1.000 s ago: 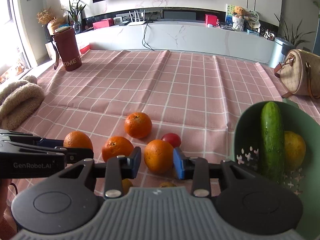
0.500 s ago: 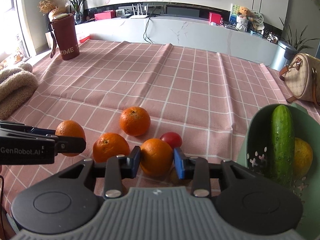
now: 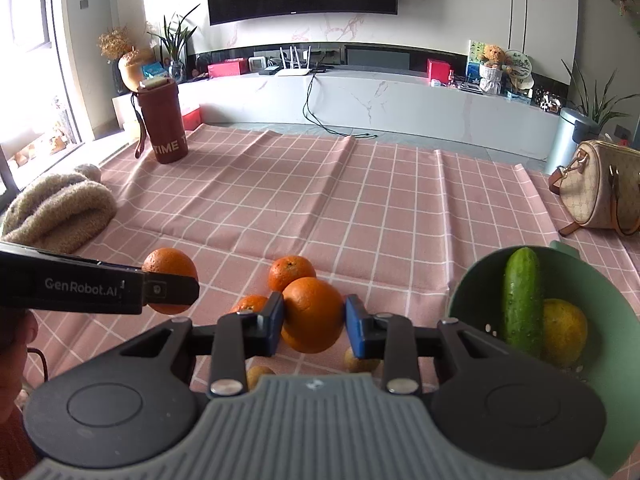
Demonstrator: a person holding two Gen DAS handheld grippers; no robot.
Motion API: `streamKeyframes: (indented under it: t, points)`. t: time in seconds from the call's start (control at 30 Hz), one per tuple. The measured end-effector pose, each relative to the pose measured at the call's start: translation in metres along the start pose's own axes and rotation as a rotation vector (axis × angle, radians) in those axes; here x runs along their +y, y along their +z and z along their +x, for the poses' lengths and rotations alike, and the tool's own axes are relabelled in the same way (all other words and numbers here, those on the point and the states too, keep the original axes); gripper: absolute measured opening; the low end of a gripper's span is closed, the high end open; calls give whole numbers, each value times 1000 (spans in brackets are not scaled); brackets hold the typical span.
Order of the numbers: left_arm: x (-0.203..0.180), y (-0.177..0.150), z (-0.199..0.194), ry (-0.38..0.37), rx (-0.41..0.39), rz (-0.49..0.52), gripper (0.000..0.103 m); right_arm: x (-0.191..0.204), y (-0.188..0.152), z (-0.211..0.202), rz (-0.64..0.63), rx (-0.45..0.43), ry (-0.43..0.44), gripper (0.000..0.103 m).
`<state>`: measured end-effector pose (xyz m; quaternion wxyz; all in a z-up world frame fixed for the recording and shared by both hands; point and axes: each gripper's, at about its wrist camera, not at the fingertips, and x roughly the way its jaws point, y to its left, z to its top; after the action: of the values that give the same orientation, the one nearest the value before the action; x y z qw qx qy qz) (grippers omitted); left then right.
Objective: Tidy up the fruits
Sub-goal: 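Lower both oranges into the colander and open both grippers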
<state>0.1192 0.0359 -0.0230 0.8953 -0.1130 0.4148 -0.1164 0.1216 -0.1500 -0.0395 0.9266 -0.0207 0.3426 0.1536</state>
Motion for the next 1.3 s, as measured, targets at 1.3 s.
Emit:
streamKeyframes:
  t: [1.3]
  points:
    - [-225,10,128,-71,628,506,51,-174,-7,-4,-269,488,93,29]
